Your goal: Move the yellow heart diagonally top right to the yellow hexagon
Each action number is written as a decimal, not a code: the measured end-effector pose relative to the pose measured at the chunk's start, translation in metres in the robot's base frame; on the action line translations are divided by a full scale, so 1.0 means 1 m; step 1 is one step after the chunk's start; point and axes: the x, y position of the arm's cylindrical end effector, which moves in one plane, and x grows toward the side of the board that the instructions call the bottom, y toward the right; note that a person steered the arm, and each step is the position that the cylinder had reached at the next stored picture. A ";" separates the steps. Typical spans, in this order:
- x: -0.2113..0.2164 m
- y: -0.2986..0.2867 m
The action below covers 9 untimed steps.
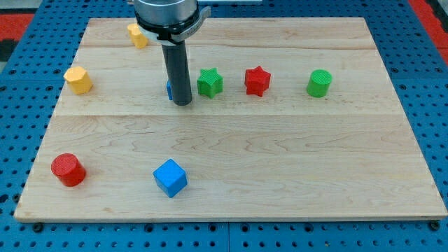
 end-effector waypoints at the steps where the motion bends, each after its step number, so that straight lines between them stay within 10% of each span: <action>1: -0.006 -0.017; 5: -0.016 -0.078; 9: -0.168 0.006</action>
